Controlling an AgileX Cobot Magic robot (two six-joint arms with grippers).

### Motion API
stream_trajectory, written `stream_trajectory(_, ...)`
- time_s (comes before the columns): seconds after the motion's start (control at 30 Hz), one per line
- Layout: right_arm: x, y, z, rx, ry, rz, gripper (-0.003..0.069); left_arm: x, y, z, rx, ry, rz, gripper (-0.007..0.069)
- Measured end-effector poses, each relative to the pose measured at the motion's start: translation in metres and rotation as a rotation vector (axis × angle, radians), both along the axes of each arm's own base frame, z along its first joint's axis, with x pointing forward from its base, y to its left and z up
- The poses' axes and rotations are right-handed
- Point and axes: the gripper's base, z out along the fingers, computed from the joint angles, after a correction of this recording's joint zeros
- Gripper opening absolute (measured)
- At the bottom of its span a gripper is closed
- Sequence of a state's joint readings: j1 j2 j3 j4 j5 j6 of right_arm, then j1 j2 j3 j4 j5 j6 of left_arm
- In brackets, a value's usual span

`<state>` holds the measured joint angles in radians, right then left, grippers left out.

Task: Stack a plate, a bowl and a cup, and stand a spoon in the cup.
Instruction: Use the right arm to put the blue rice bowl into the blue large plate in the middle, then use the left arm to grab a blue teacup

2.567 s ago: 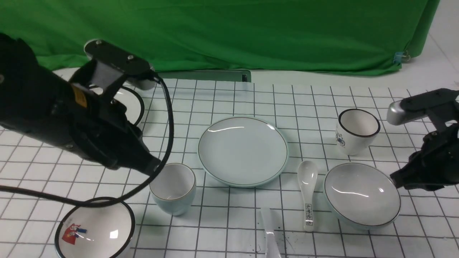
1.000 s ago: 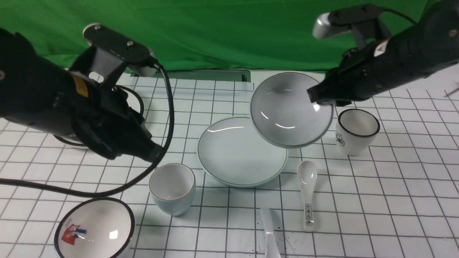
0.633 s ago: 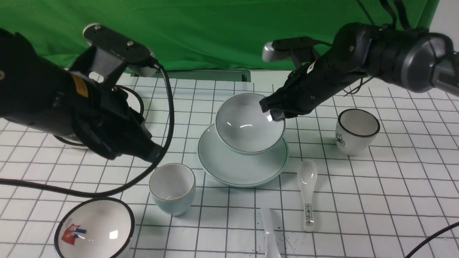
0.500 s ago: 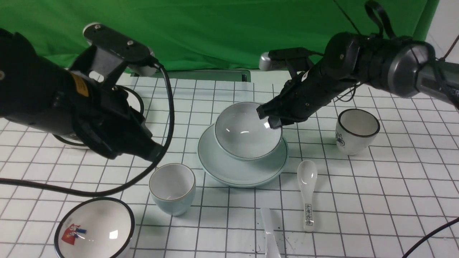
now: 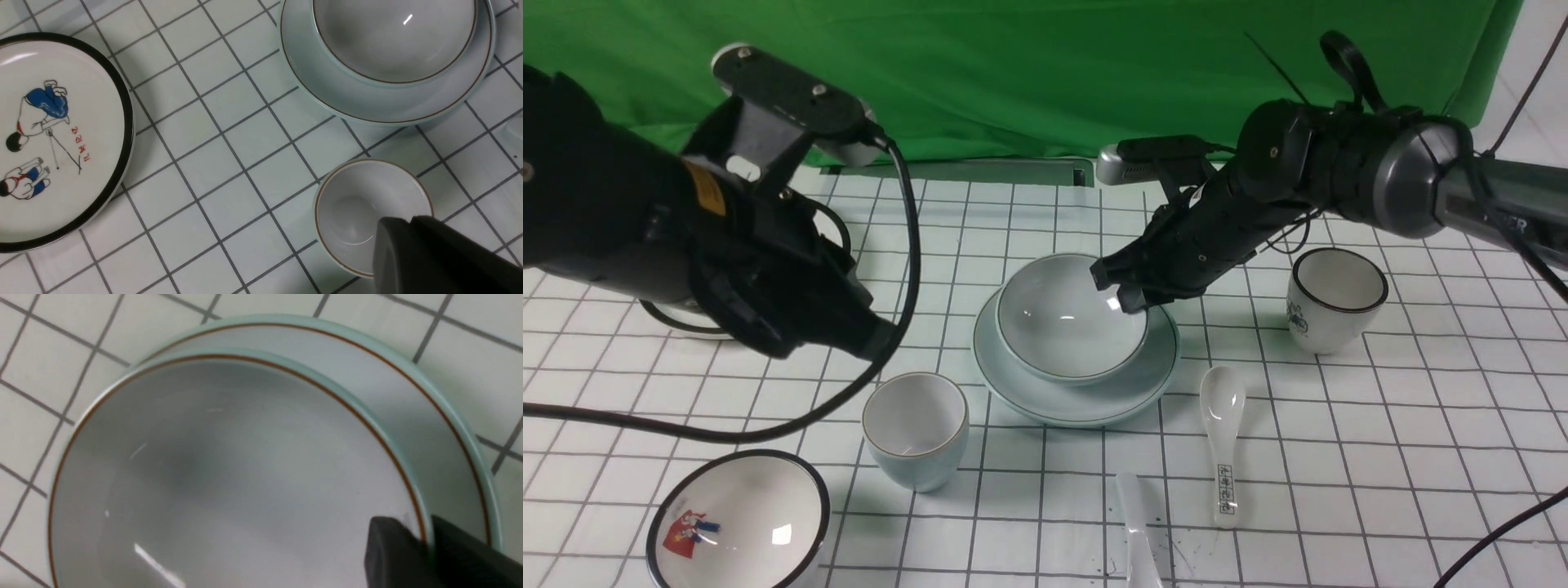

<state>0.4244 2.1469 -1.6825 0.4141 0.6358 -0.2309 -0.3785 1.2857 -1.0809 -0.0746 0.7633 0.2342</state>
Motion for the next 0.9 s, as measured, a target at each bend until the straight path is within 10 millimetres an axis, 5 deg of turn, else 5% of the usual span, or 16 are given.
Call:
stream_trajectory(0.1, 0.000, 0.000, 0.002, -0.013, 0.003, 0.011, 0.0235, 0.000, 0.000, 0.000, -0.009, 0.009, 0.014, 0.0006)
stream_trajectory(0.2, -0.004, -0.004, 0.023, -0.044, -0.007, 0.052, 0.0402, -0.003, 0.001, -0.003, -0.009, 0.054, 0.033, 0.0103)
stream_trajectory(0.27, -0.008, -0.008, 0.042, -0.062, -0.036, 0.075, 0.0448, -0.005, 0.002, -0.005, -0.004, 0.093, 0.047, 0.0165)
stream_trajectory(0.47, -0.037, -0.025, 0.116, -0.101, -0.139, 0.149, 0.0480, 0.006, -0.002, -0.027, 0.033, 0.203, 0.070, 0.0398)
stream_trajectory(0.57, -0.066, -0.038, 0.160, -0.110, -0.186, 0.208, 0.0480, 0.027, -0.009, -0.055, 0.070, 0.262, 0.073, 0.0496)
stream_trajectory(0.8, -0.106, -0.055, 0.199, -0.108, -0.252, 0.235, 0.0480, 0.054, -0.020, -0.100, 0.104, 0.336, 0.081, 0.0510)
stream_trajectory(0.9, -0.122, -0.062, 0.203, -0.112, -0.260, 0.236, 0.0480, 0.063, -0.023, -0.115, 0.116, 0.340, 0.080, 0.0426)
